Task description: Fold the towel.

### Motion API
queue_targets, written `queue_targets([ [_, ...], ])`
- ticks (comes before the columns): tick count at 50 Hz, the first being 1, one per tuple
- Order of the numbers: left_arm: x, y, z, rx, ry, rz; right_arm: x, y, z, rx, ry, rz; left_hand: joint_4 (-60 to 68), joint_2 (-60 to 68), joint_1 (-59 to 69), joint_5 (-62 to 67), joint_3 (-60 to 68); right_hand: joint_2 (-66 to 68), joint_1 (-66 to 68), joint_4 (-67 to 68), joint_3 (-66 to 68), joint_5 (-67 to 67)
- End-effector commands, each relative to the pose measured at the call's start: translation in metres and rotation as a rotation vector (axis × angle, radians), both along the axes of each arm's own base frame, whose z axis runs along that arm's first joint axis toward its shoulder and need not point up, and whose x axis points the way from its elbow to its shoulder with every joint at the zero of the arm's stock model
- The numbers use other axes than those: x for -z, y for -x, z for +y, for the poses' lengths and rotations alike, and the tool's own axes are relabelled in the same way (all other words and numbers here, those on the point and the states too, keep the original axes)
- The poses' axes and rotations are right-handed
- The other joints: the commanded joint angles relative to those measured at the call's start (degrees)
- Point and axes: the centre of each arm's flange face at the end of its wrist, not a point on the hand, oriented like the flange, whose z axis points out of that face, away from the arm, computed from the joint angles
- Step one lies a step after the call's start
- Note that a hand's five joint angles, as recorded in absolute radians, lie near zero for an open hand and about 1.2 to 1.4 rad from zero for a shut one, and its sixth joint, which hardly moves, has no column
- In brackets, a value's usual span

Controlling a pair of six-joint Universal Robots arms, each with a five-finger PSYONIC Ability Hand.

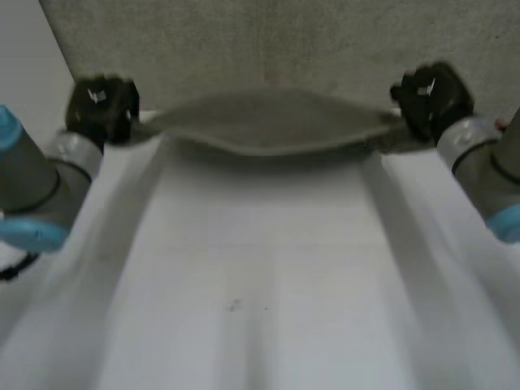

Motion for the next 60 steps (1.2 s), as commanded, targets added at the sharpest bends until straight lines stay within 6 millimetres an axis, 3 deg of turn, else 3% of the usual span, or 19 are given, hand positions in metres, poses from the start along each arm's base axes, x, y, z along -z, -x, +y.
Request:
queue_targets([
  [1,0.082,-0.008,0.049,0.068,-0.25,-0.094,0.065,0.01,0.023,-0.003,-0.237,0.077,10.2,10.2,11.3,10.5,10.3,12.3,24.0,11.6,12.0,13.3],
  [7,0.085,-0.038,0.089,0.023,-0.35,-0.278,0.081,0.038,0.057,0.024,-0.479,0.23,10.2,10.2,11.3,10.5,10.3,12.3,24.0,11.6,12.0,13.3],
  [9,0.082,-0.046,0.1,0.017,-0.386,-0.342,0.074,0.055,0.087,0.009,-0.637,0.367,10.2,10.2,11.3,10.5,10.3,12.3,24.0,11.6,12.0,13.3],
  [13,0.059,-0.058,0.15,0.063,-0.515,-0.524,0.062,0.069,0.119,-0.03,-0.789,0.478,10.2,10.2,11.3,10.5,10.3,12.3,24.0,11.6,12.0,13.3],
  [14,0.059,-0.058,0.15,0.063,-0.516,-0.525,0.054,0.073,0.129,-0.05,-0.818,0.508,10.2,10.2,11.3,10.5,10.3,12.3,24.0,11.6,12.0,13.3],
  [17,0.041,-0.058,0.177,0.122,-0.553,-0.571,0.035,0.073,0.133,-0.044,-0.739,0.503,10.2,10.2,11.3,10.5,10.3,12.3,24.0,11.6,12.0,13.3],
  [20,0.027,-0.054,0.178,0.158,-0.484,-0.548,0.029,0.072,0.131,-0.039,-0.686,0.496,10.2,10.2,11.3,10.5,10.3,12.3,24.0,11.6,12.0,13.3],
  [27,0.022,-0.046,0.151,0.162,-0.327,-0.518,0.036,0.067,0.092,0.023,-0.536,0.405,10.2,10.2,11.3,10.5,10.3,12.3,24.0,11.6,12.0,13.3],
  [29,0.034,-0.036,0.12,0.17,-0.29,-0.488,0.043,0.064,0.077,0.043,-0.521,0.377,10.2,10.2,11.3,10.5,10.3,12.3,24.0,11.6,12.0,13.3],
  [32,0.037,-0.026,0.106,0.184,-0.256,-0.471,0.055,0.054,0.056,0.074,-0.501,0.344,10.2,10.2,11.3,10.5,10.3,12.3,24.0,11.6,12.0,13.3],
  [34,0.043,-0.014,0.074,0.175,-0.199,-0.436,0.062,0.046,0.049,0.083,-0.492,0.339,10.2,10.2,11.3,10.5,10.3,12.3,24.0,11.6,12.0,13.3],
  [40,0.069,0.0,0.018,0.105,-0.155,-0.403,0.078,0.027,0.008,0.145,-0.347,0.29,10.2,10.2,11.3,10.5,10.3,12.3,24.0,11.6,12.0,13.3],
  [48,0.097,0.02,-0.024,0.086,-0.112,-0.403,0.095,0.004,-0.032,0.136,-0.069,0.219,10.2,10.2,11.3,10.5,10.3,12.3,24.0,11.6,12.0,13.3],
  [54,0.101,0.03,-0.034,0.095,-0.086,-0.398,0.105,-0.001,-0.04,0.13,-0.021,0.239,10.2,10.2,11.3,10.5,10.3,12.3,24.0,11.6,12.0,13.3],
  [55,0.102,0.031,-0.036,0.096,-0.083,-0.396,0.109,-0.001,-0.041,0.126,-0.021,0.245,10.2,10.2,11.3,10.5,10.3,10.4,22.1,9.6,10.1,11.4],
  [56,0.103,0.032,-0.036,0.099,-0.085,-0.395,0.111,-0.002,-0.043,0.126,-0.019,0.251,-4.9,-4.9,-3.9,-4.7,-4.8,-31.1,-19.4,-31.9,-31.4,-30.1],
  [57,0.103,0.032,-0.036,0.099,-0.085,-0.395,0.111,-0.002,-0.043,0.126,-0.019,0.251,-5.1,-5.1,-4.0,-4.8,-5.0,-31.5,-19.8,-32.3,-31.8,-30.5],
  [58,0.103,0.033,-0.035,0.102,-0.084,-0.395,0.115,-0.002,-0.044,0.13,-0.02,0.253,-57.9,-57.9,-56.8,-57.6,-57.8,-57.7,-46.0,-58.4,-58.0,-56.7],
  [60,0.103,0.035,-0.034,0.11,-0.083,-0.395,0.117,-0.002,-0.045,0.132,-0.022,0.252,-51.3,-51.3,-50.3,-51.1,-51.3,-57.7,-46.0,-58.4,-58.0,-56.7],
])
